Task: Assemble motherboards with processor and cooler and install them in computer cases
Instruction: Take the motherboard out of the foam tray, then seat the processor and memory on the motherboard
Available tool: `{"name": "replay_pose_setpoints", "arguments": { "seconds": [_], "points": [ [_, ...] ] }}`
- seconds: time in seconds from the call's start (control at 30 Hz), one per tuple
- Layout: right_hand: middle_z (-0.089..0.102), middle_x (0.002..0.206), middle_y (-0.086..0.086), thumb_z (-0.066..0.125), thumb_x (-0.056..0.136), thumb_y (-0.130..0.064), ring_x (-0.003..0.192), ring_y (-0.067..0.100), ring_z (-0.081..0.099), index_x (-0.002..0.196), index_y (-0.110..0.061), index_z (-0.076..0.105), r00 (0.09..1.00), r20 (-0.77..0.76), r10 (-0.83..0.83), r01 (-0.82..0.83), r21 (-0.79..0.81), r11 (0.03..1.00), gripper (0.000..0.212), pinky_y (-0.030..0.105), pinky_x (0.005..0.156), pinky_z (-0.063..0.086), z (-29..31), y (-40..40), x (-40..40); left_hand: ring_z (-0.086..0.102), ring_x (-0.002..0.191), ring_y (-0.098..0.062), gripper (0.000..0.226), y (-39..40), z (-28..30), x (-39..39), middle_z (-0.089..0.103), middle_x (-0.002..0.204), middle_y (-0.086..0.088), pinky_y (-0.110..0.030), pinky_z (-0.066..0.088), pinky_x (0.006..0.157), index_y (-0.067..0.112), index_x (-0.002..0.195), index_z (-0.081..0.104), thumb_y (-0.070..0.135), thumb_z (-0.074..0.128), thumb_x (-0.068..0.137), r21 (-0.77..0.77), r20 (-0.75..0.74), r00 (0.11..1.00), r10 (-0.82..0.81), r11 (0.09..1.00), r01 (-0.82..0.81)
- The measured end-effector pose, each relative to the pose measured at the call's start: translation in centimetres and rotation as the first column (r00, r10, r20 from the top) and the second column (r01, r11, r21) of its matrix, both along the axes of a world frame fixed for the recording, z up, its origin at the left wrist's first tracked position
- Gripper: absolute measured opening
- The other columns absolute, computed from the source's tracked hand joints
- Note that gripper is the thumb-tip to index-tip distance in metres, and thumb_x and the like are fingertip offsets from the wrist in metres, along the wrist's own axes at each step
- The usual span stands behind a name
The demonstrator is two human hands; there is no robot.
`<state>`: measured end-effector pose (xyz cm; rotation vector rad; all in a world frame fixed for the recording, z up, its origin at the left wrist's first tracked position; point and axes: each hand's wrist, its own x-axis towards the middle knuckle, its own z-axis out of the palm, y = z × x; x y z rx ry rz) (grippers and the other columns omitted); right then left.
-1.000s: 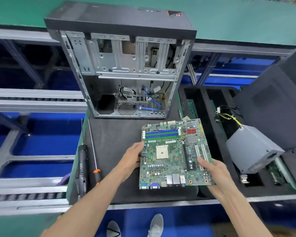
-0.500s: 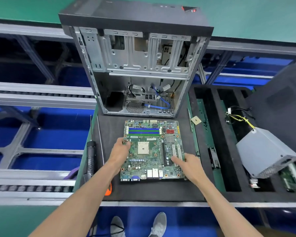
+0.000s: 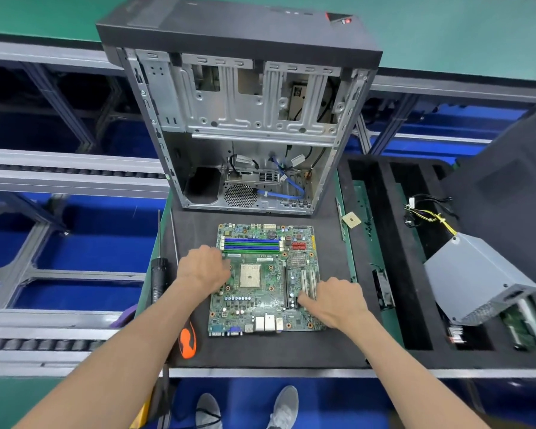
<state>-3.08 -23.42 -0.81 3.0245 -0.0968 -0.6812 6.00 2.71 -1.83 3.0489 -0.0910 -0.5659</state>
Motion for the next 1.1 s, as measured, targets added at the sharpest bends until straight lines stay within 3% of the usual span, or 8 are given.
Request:
{"name": "replay_pose_setpoints", "arguments": {
  "seconds": [0.1,0.2,0.27,0.4,0.6,0.8,1.0,1.1],
  "points": [
    [0.045,0.059,-0.002,0.028,0.094,-0.069,0.049,0.016,0.042,0.057,-0.018,0.042,0.999,0.044,0.008,-0.008,-0.015,1.0,0.065,0.028,0.053,0.031,0.4,-0.2,0.2,0.064,0.086,-0.031,0.025,-0.1,0.1,-0.4,0.059,0.088,-0.004,-0.033,0.042,0.064,0.013,0.097,0.058,0.035,0.045,0.098,-0.027,0.183,0.98,-0.075,0.996,0.081],
    [0.05,0.067,-0.004,0.035,0.096,-0.063,0.058,0.02,0.051,0.075,-0.019,0.045,0.961,0.266,0.076,-0.107,0.105,0.989,0.049,0.031,0.054,0.035,0.5,0.5,0.7,0.051,0.094,-0.02,0.02,-0.1,-1.4,-1.3,0.052,0.1,0.001,-0.036,0.044,0.085,0.018,0.106,0.057,0.031,0.056,0.092,-0.328,0.323,0.914,-0.246,0.877,0.352],
    [0.06,0.098,-0.003,0.049,0.096,-0.055,0.086,0.019,0.056,0.102,-0.02,0.052,0.945,0.303,0.12,-0.221,0.322,0.921,0.035,0.034,0.073,0.046,0.1,1.7,1.4,0.039,0.106,-0.012,0.036,-0.7,-2.0,-1.6,0.045,0.111,0.01,-0.035,0.029,0.093,0.027,0.118,0.057,0.039,0.064,0.085,-0.516,0.21,0.941,-0.265,0.787,0.337],
    [0.05,0.138,-0.002,0.063,0.093,-0.051,0.129,0.017,0.041,0.142,-0.02,0.043,0.949,0.225,0.221,-0.305,0.48,0.822,0.061,0.036,0.112,0.032,-1.3,4.6,2.8,0.032,0.115,-0.01,0.059,-1.6,-3.2,-1.4,0.042,0.121,0.013,-0.032,0.023,0.095,0.034,0.127,0.055,0.045,0.078,0.074,-0.573,0.067,0.958,-0.28,0.775,0.267],
    [0.061,0.125,-0.001,0.061,0.097,-0.041,0.116,0.019,0.053,0.132,-0.019,0.051,0.919,0.341,0.196,-0.341,0.445,0.828,0.042,0.039,0.105,0.038,-3.1,5.6,3.3,0.041,0.114,-0.011,0.055,-1.6,-3.2,-0.9,0.045,0.115,0.014,-0.033,0.026,0.096,0.034,0.12,0.061,0.037,0.086,0.071,-0.595,0.03,0.971,-0.239,0.776,0.209],
    [0.074,0.091,-0.002,0.058,0.101,-0.036,0.079,0.02,0.068,0.123,-0.014,0.055,0.955,0.291,-0.057,-0.144,0.622,0.77,0.031,0.043,0.073,0.056,-1.9,6.0,5.2,0.042,0.115,-0.013,0.056,-1.7,-2.6,-0.8,0.047,0.112,0.013,-0.038,0.027,0.104,0.035,0.12,0.058,0.036,0.086,0.071,-0.586,-0.02,0.973,-0.232,0.791,0.176],
    [0.062,0.071,-0.014,0.064,0.098,-0.037,0.076,0.017,0.064,0.113,-0.016,0.057,0.957,0.205,-0.204,0.019,0.658,0.753,0.026,0.041,0.073,0.054,-2.1,6.4,6.5,0.04,0.113,-0.013,0.056,-1.9,-2.8,-0.8,0.045,0.111,0.012,-0.036,0.028,0.102,0.033,0.123,0.056,0.041,0.083,0.073,-0.547,-0.034,0.972,-0.234,0.818,0.177],
    [0.063,0.073,-0.011,0.068,0.096,-0.037,0.076,0.015,0.064,0.112,-0.017,0.058,0.955,0.177,-0.238,0.049,0.697,0.715,0.028,0.039,0.074,0.053,-2.2,6.2,6.4,0.041,0.108,-0.012,0.031,-2.5,-3.2,-1.2,0.049,0.106,0.012,-0.038,0.028,0.1,0.037,0.11,0.059,0.048,0.072,0.084,-0.584,0.018,0.989,-0.148,0.802,0.131]
  ]
}}
